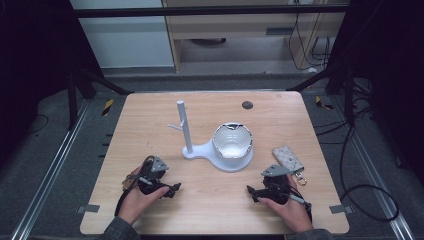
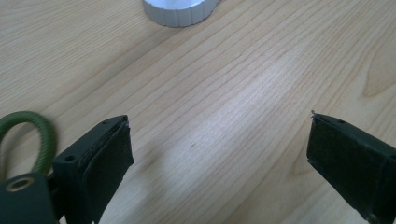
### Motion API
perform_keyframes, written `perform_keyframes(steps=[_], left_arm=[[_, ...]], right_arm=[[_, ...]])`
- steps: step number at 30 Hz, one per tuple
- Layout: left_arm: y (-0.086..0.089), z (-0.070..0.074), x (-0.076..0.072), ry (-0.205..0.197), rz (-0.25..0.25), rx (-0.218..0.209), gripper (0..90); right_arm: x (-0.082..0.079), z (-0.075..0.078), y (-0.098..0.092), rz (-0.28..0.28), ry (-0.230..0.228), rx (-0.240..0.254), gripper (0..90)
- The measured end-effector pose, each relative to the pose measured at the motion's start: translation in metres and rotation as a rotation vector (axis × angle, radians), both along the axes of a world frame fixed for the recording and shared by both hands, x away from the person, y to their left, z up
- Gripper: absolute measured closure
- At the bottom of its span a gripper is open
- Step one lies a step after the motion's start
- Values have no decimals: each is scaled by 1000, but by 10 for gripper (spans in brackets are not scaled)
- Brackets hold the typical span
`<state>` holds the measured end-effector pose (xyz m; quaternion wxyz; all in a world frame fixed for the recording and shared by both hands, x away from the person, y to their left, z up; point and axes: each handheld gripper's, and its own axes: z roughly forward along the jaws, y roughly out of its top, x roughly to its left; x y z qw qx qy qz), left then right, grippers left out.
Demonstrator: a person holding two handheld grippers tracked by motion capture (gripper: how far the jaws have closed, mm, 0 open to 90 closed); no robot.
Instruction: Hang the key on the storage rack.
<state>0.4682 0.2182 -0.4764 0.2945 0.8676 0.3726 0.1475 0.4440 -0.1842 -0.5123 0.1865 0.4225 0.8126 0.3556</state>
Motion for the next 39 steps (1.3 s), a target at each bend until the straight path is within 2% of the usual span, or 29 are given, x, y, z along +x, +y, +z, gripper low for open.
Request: perform_keyframes(steps=[4,9,11,16,17,20,25,28,31,32,39], left_arm=[[15,11,7,16,19,61,45],[30,17,15,42,33,90,72],[42,23,21,68,47,100,96],[55,28,28,85,74,135,144],[60,30,30,104,83,147,155],[67,32,33,127,95,164,176],[74,33,36,164,97,178,216],[78,33,37,186,84,207,292],[79,32,39,197,86,222,317],[81,32,40,211,76,242,337],[79,31,45,240,72,259,399]], right_arm=[[0,0,0,-2,0,0,75],[0,0,0,-3,0,0,74],[0,0,0,-3,0,-1,75],[-1,0,0,-6,0,0,74],[-1,0,0,-6,0,0,75],[-1,0,0,-6,0,0,74],[-1,0,0,-6,0,0,74],[-1,0,0,-6,0,0,74],[-1,0,0,-6,0,0,74],[-1,0,0,-7,0,0,74],[-1,0,0,-7,0,1,75]])
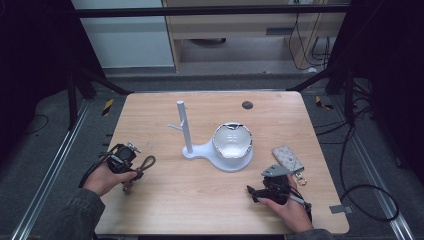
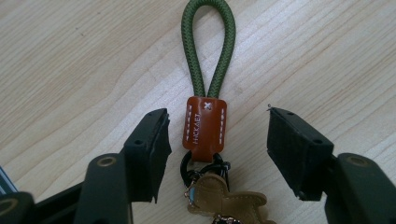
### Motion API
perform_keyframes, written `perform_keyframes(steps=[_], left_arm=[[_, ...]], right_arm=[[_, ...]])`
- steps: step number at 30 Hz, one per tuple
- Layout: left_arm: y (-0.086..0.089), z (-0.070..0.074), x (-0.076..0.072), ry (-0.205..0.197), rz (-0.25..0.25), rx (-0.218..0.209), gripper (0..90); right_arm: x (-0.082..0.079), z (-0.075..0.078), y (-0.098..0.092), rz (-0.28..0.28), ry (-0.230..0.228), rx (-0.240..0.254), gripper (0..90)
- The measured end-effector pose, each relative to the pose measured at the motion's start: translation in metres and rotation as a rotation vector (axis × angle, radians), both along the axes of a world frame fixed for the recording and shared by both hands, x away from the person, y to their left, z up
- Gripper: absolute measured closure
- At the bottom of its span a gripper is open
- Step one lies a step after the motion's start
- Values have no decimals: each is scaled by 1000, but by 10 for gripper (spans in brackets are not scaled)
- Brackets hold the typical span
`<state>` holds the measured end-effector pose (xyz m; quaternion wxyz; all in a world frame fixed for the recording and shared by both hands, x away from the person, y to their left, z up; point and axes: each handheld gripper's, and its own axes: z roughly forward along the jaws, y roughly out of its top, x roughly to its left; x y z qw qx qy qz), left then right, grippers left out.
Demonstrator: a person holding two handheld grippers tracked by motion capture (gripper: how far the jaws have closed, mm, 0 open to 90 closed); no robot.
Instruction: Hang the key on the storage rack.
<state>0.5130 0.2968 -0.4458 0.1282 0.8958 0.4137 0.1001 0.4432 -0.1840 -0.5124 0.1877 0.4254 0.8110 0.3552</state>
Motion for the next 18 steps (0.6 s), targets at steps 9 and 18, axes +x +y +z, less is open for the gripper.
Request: perform_keyframes(steps=[9,18], left_arm=[[1,-8,11,51,-9,36,516],[3,-11,12,75,-17,37,594]], right_arm=[[0,0,0,1,-1,0,74],[-1,0,0,0,0,2,74]])
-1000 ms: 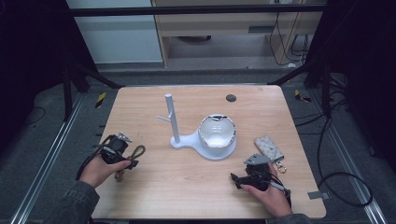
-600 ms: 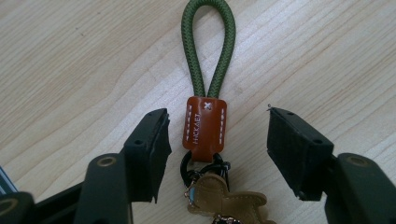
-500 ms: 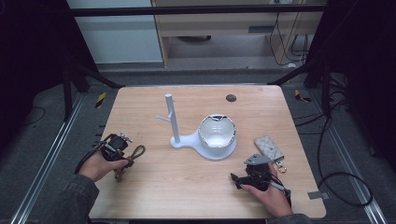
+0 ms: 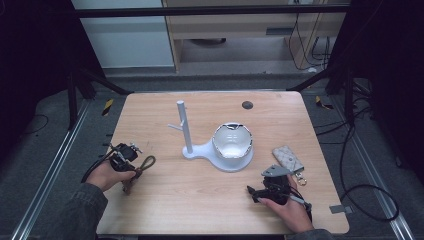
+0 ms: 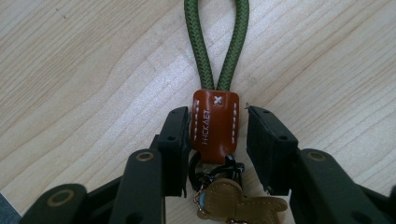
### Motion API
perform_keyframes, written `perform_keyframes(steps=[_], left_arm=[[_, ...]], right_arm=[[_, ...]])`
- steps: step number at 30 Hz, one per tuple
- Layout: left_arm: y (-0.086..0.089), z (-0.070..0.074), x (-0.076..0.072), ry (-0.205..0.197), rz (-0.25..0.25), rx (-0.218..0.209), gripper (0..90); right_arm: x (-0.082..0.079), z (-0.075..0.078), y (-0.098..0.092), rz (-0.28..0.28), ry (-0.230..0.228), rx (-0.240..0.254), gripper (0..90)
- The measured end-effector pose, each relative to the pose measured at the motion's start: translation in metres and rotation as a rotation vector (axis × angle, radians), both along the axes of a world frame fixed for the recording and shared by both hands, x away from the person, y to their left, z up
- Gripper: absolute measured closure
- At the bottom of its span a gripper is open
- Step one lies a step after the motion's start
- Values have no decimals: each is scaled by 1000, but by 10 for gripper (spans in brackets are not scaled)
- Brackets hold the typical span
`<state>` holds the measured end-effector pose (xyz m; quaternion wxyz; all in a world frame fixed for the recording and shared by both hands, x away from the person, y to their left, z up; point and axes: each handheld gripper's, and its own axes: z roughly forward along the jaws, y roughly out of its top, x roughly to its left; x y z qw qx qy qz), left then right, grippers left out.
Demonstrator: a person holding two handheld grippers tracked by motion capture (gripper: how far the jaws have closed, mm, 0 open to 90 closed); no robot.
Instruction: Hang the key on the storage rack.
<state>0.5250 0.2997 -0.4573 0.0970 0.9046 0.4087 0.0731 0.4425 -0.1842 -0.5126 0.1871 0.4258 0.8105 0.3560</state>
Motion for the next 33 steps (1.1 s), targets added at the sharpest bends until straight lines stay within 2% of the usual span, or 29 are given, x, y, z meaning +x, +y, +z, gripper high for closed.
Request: perform_keyframes(steps=[21,33], left_arm=[[3,-5,-1,-10,-12,7,656],[3,2,-7,-53,-20,-2,660]], right_arm=[[0,0,0,0,3,1,74],[0,0,0,-1,3,1,74]])
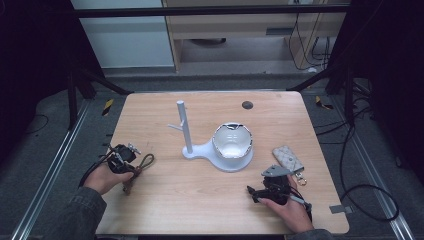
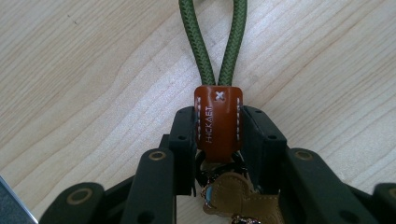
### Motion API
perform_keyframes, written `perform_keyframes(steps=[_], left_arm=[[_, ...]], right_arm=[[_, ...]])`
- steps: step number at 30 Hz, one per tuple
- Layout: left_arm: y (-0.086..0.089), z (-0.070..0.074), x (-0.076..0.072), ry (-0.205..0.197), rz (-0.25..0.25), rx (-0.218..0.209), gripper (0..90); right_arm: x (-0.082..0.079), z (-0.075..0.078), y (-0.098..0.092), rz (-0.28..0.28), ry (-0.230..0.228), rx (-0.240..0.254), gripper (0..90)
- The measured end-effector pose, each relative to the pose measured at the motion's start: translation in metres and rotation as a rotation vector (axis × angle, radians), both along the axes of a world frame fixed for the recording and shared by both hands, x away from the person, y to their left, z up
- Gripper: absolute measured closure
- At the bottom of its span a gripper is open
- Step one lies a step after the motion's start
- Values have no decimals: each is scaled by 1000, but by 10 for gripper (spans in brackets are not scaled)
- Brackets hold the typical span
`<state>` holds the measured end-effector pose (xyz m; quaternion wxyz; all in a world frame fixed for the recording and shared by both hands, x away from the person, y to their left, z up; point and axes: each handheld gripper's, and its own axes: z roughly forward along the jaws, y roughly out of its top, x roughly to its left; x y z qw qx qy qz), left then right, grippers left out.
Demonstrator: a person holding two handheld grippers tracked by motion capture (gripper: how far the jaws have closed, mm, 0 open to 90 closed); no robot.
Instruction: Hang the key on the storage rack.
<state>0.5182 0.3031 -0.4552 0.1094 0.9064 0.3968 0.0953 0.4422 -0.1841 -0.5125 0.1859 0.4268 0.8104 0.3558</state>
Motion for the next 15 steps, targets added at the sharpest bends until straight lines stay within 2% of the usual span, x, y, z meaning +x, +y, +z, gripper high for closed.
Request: perform_keyframes(steps=[9,12,15], left_arm=[[2,9,-9,-62,2,-48,661],[2,15,-15,-95,-2,-66,661],[3,22,-22,-142,0,-102,662]], right_arm=[[0,0,0,1,-1,-1,74],[0,0,0,1,-1,0,74],[0,0,0,1,0,0,74]])
